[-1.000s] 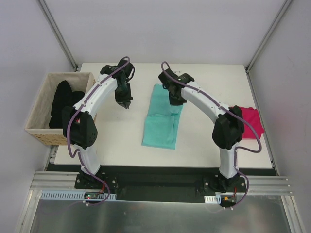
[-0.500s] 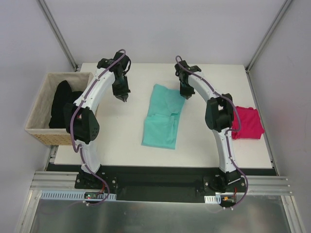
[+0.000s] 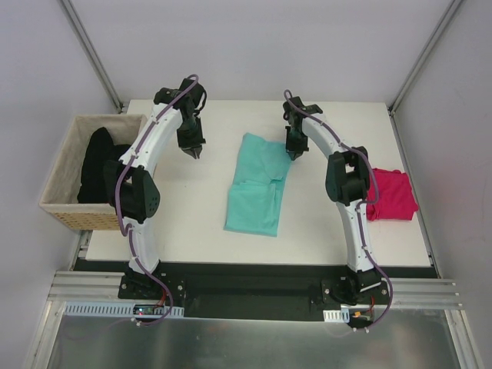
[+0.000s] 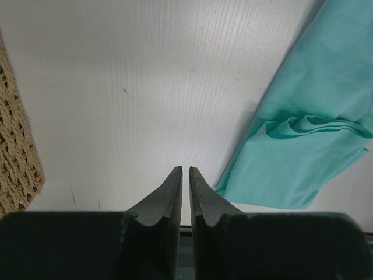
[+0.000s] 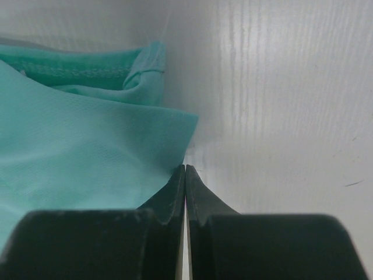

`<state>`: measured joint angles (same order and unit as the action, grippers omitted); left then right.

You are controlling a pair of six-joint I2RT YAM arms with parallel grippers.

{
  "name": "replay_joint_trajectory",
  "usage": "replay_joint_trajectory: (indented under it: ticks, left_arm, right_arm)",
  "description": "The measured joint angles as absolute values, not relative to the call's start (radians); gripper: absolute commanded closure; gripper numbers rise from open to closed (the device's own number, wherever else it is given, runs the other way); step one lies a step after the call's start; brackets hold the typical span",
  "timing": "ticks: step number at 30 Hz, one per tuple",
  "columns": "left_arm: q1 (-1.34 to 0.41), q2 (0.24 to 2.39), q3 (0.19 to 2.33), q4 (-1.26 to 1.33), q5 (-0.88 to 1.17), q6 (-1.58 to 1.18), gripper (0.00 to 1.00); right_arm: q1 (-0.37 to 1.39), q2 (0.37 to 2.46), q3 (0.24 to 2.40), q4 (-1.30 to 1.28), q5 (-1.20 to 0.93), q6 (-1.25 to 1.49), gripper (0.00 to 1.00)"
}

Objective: Fold and stack the t-shirts
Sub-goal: Fold the folded rectangular tshirt in 1/3 of the way

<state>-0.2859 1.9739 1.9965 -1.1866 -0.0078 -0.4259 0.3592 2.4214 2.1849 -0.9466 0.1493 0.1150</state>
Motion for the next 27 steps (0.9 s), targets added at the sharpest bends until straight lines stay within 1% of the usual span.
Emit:
replay_joint_trajectory:
  ticks: [22, 24, 25, 27]
  left_arm:
    - [-0.259, 1.979, 2.002, -1.206, -0.008, -0.407, 0.91]
    - [-0.253, 1.979, 2.002, -1.208, -0.008, -0.404, 0.91]
    - [-0.25, 1.979, 2.002, -1.209, -0.008, -0.403, 0.91]
    - [-0.247, 1.979, 2.002, -1.211, -0.008, -0.4, 0.91]
  right_arm:
    - [0.366, 2.469, 2.21, -0.856, -0.106, 0.095, 0.98]
    - [0.369, 2.476, 2.218, -0.846, -0.136, 0.087, 0.93]
    - [0.372, 2.478, 2.222, -0.841, -0.146, 0.084, 0.84]
    - [0.378, 2.48, 2.223, -0.836, -0.15, 0.08, 0.74]
